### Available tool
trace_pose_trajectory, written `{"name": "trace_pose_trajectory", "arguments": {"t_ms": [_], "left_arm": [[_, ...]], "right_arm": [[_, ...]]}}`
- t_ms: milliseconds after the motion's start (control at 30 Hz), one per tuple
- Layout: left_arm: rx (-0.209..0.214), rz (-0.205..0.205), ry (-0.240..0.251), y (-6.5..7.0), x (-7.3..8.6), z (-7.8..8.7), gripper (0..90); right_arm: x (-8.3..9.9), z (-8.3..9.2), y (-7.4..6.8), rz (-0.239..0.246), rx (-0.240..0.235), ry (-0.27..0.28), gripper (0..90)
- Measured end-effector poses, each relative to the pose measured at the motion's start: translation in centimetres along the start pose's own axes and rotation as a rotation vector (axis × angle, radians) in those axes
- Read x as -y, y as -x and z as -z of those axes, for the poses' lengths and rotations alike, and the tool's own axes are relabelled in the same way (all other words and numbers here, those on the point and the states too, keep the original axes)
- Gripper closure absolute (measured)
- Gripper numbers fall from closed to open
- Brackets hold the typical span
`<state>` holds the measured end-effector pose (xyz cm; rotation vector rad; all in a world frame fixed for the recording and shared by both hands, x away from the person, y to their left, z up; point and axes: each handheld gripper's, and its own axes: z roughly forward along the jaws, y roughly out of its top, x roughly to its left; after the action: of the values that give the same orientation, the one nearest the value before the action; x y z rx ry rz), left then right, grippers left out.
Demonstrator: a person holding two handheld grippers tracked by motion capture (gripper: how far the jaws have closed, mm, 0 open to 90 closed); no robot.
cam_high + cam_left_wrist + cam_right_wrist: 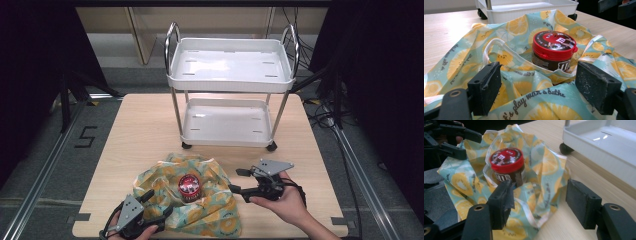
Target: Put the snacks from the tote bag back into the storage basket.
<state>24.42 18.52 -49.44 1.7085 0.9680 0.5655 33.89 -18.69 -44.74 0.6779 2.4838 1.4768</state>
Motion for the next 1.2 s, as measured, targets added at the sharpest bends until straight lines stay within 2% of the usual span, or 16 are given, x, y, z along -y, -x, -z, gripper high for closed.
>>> {"name": "trace_pose_trajectory", "arguments": {"t_ms": [200,267,300,467,533,600,633,667,767,833,900,933,1000,1200], "left_arm": [[-0.002,0.01,-0.002,0.1,0.0,-0.1,20.6],[-0.004,0.004,-0.005,0.1,0.0,0.0,20.6],[-0.004,-0.003,-0.005,0.1,0.0,0.0,20.7],[-0.005,-0.003,-0.004,0.2,-0.1,0.1,20.7],[-0.005,-0.002,-0.003,0.2,-0.1,0.1,20.7],[-0.006,-0.004,-0.004,0.2,-0.1,0.1,20.7],[-0.001,-0.014,-0.002,0.2,-0.1,0.1,20.8],[-0.001,-0.014,-0.002,0.2,-0.1,0.1,20.8],[-0.001,-0.02,-0.005,0.2,-0.1,0.1,20.8],[-0.004,-0.017,-0.002,0.2,-0.1,0.0,20.8],[-0.006,-0.009,-0.002,0.3,-0.1,0.0,20.8],[-0.007,-0.009,-0.003,0.3,-0.1,0.0,20.8],[-0.003,-0.018,-0.003,0.2,-0.1,0.0,20.8],[-0.005,-0.006,0.002,0.3,-0.1,0.0,20.8]], "right_arm": [[-0.4,-1.3,-0.3,0.021,0.003,0.001,39.0],[-0.5,-1.8,-0.6,0.006,-0.003,0.003,38.6],[-0.6,-2.0,-0.6,0.022,-0.006,-0.006,38.4],[-1.1,-3.0,-1.3,0.026,-0.024,-0.017,37.4],[-1.2,-3.5,-1.4,0.036,-0.02,0.0,36.9],[-1.4,-3.9,-1.4,0.051,-0.027,-0.023,36.3],[-1.4,-4.2,-1.7,0.032,-0.031,-0.024,36.2],[-1.5,-4.4,-1.6,0.056,-0.036,-0.031,35.9],[-1.7,-5.1,-2.0,0.052,-0.042,-0.038,35.0],[-1.9,-5.6,-2.1,0.068,-0.046,-0.04,34.8],[-1.9,-6.0,-2.4,0.05,-0.048,-0.025,34.6],[-2.1,-6.3,-2.4,0.062,-0.059,-0.044,34.3],[-2.2,-6.8,-2.5,0.081,-0.058,-0.031,34.0],[-2.3,-7.8,-3.0,0.07,-0.082,-0.05,32.4]]}}
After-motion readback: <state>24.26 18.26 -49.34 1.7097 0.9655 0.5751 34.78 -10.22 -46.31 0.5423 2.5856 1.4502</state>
